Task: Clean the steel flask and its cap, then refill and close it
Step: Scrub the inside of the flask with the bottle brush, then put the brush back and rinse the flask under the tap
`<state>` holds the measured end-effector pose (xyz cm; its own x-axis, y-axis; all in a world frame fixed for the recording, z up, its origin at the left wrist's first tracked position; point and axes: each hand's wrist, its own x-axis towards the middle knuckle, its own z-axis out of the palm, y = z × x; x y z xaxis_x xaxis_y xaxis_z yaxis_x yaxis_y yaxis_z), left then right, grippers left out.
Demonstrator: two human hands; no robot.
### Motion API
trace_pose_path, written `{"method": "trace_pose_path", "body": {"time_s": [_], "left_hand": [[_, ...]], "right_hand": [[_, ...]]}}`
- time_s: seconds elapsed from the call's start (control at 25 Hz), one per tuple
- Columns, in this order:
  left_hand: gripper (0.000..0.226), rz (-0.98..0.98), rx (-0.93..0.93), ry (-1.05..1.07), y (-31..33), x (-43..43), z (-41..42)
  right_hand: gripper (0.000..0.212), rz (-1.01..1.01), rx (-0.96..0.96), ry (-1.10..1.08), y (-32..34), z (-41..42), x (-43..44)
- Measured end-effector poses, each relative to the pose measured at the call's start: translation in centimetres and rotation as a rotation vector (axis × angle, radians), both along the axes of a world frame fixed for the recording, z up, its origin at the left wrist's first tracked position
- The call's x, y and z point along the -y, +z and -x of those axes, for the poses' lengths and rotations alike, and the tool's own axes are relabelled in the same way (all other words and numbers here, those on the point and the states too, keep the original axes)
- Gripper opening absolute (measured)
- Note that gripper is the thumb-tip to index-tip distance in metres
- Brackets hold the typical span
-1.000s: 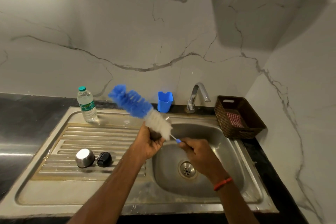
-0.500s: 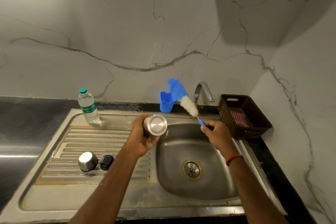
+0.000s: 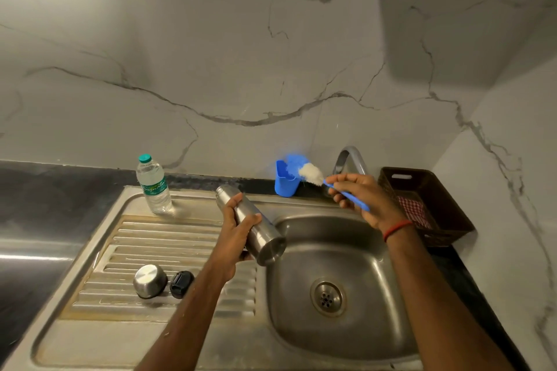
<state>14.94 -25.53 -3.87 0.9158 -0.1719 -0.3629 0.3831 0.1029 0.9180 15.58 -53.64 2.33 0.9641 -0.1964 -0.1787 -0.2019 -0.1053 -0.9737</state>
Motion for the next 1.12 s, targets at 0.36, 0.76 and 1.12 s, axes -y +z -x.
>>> {"method": "trace_pose_path", "body": {"time_s": [0.36, 0.76, 1.12], "left_hand": [[0.056, -0.011, -0.018, 0.02, 0.0, 0.9, -1.0], [0.061, -0.081, 0.029, -0.041, -1.1, 2.0, -1.8], [0.06, -0.023, 0.105, -0.054, -0.8, 2.7, -1.1]], "right_hand": [[0.042, -0.089, 0.197, -0.049, 4.1, -9.2, -3.6], [0.021, 0.007, 0.142, -0.08, 4.0, -16.5, -5.5], [0.074, 0.166, 0.325, -0.163, -1.7, -10.7, -3.4]]}}
